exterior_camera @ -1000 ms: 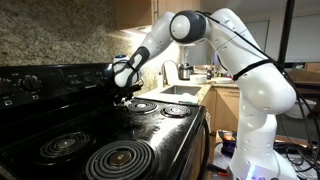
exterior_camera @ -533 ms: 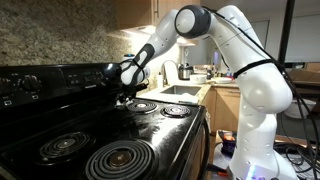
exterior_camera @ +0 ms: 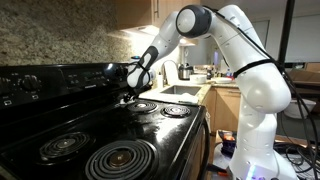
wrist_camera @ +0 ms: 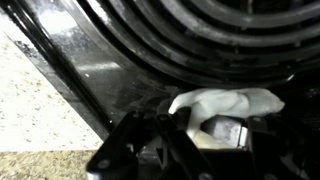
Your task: Use the cloth to wipe the stove
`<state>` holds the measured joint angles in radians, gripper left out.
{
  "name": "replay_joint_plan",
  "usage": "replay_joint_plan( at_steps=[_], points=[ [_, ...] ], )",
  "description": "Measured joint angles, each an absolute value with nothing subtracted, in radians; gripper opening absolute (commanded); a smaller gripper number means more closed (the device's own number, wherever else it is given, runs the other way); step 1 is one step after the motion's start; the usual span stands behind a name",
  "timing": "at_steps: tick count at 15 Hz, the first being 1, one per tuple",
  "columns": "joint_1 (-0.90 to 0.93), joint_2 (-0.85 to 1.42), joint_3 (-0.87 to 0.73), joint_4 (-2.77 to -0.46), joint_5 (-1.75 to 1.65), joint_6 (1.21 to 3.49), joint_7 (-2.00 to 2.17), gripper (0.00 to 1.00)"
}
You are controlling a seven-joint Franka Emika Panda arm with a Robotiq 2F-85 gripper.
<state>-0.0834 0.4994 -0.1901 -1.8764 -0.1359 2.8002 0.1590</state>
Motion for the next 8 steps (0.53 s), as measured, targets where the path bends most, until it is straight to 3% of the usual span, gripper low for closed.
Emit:
replay_joint_plan(
  at_steps=[8],
  points=[
    [-0.171, 0.538, -0.208, -1.827, -0.135, 2.799, 0.143, 0.08]
  ],
)
